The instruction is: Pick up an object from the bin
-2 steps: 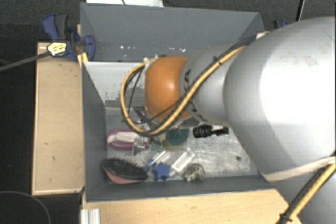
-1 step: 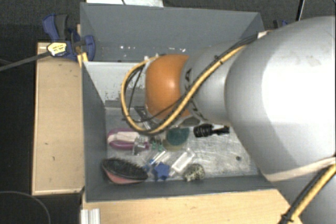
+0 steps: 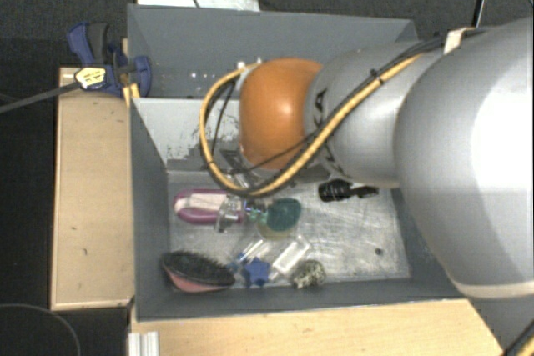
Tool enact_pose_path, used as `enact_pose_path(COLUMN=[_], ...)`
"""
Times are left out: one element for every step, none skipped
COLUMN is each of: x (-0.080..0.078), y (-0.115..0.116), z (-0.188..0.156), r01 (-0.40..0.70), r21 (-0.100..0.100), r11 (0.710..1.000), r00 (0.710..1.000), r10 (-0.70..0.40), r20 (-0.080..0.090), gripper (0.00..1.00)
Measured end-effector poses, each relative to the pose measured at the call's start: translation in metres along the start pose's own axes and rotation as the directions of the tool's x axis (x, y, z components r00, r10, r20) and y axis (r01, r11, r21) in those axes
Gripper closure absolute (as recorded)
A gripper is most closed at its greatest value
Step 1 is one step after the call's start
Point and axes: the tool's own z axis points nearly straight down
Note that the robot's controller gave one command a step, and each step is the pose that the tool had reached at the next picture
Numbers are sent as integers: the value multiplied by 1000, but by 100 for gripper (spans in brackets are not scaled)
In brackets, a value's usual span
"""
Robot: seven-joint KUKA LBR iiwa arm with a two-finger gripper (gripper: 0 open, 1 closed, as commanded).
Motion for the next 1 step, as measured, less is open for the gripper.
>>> enact_pose_path(x=[-1], y=[0], z=[-11], r01=[1], r21=[1], r11=[1000], r00=[1000], r10=[-1], r20=[-2], gripper=[100])
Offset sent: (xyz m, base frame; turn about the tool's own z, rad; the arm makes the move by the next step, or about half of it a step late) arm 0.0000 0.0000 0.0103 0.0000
